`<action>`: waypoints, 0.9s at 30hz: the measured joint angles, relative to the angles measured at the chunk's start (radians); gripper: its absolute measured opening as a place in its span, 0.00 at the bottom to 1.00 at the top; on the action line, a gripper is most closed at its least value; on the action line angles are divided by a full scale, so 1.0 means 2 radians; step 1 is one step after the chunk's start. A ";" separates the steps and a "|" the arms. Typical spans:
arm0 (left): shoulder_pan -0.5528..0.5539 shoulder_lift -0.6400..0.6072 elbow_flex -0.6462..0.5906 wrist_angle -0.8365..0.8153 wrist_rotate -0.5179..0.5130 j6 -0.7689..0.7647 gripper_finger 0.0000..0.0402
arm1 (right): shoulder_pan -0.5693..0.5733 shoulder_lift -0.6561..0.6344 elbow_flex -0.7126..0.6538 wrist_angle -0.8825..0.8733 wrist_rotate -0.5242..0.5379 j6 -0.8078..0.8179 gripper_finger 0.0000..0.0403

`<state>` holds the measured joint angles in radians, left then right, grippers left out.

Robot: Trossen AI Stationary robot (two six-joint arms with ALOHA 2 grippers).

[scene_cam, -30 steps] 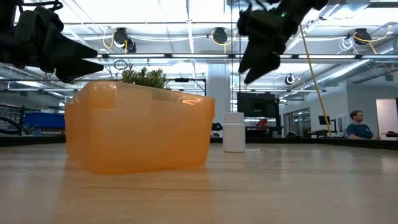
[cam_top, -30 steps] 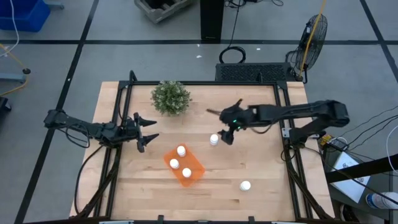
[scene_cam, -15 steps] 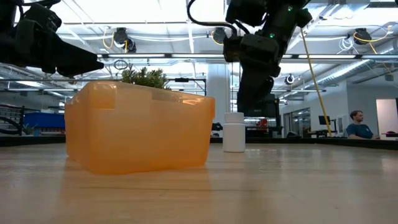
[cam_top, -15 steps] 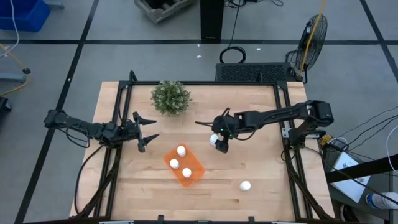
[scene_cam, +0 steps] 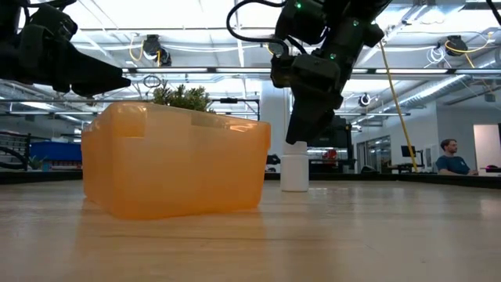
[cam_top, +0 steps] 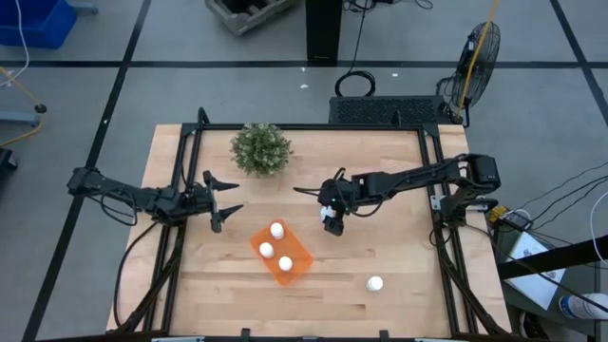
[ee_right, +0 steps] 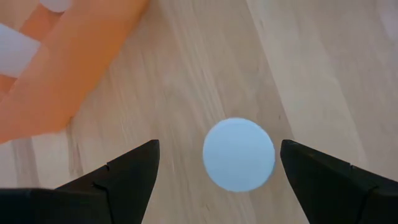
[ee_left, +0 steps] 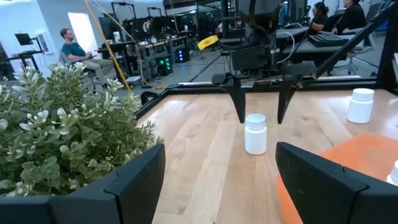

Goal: Pick and place pill bottles into a basket
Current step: Put the white medicine bottle into the orange bin

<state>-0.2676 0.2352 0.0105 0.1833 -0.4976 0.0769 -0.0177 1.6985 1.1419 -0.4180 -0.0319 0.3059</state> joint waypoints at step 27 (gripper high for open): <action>0.000 0.000 0.000 0.000 0.000 -0.002 0.79 | -0.011 -0.001 -0.027 0.054 0.000 -0.033 0.67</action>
<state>-0.2676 0.2352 0.0105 0.1837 -0.4973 0.0738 -0.0394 1.6974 1.0885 -0.3110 -0.0315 0.2392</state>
